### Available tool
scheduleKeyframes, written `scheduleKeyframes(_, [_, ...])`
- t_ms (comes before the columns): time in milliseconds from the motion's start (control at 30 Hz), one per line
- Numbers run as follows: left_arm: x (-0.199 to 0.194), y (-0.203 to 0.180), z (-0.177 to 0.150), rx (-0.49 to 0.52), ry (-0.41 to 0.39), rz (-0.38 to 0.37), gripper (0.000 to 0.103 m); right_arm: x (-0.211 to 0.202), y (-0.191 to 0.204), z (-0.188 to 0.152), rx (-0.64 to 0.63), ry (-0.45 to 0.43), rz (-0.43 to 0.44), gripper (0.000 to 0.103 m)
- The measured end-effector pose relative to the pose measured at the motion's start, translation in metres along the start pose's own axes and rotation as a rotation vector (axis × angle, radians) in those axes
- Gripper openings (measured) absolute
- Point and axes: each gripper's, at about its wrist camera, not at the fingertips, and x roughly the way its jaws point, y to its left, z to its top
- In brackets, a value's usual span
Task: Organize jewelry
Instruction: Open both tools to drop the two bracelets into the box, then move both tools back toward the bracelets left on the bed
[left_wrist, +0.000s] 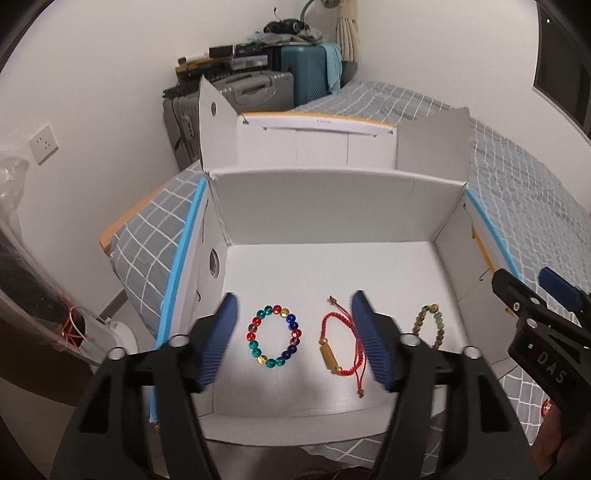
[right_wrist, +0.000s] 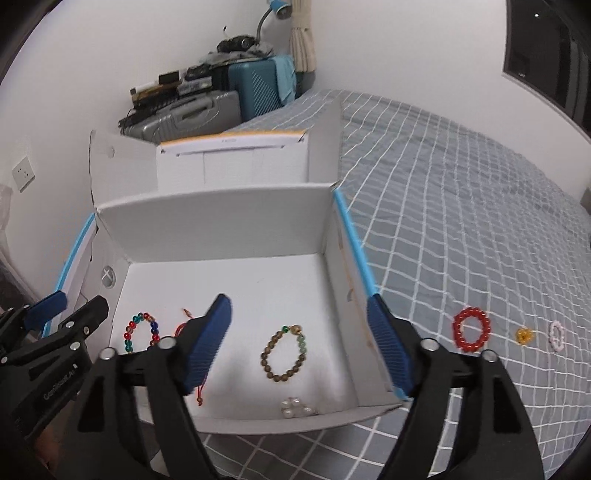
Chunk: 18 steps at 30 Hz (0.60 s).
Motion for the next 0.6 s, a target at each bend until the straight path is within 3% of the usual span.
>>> scheduleKeyframes(100, [-0.011,-0.008,0.000,0.013,-0.035,-0.006,0.075,-0.014,-0.012,-0.002,0.014,-0.028,-0.018,0.092])
scheduleKeyframes(167, [-0.017,-0.014,0.000,0.023,-0.054,-0.016,0.080,-0.023,-0.022,-0.003,0.024,-0.051,-0.044,0.095])
scheduleKeyframes(600, [-0.051,-0.091,-0.009,0.119,-0.127,-0.134,0.095,-0.078,-0.113,-0.040,0.089,-0.088,-0.166,0.095])
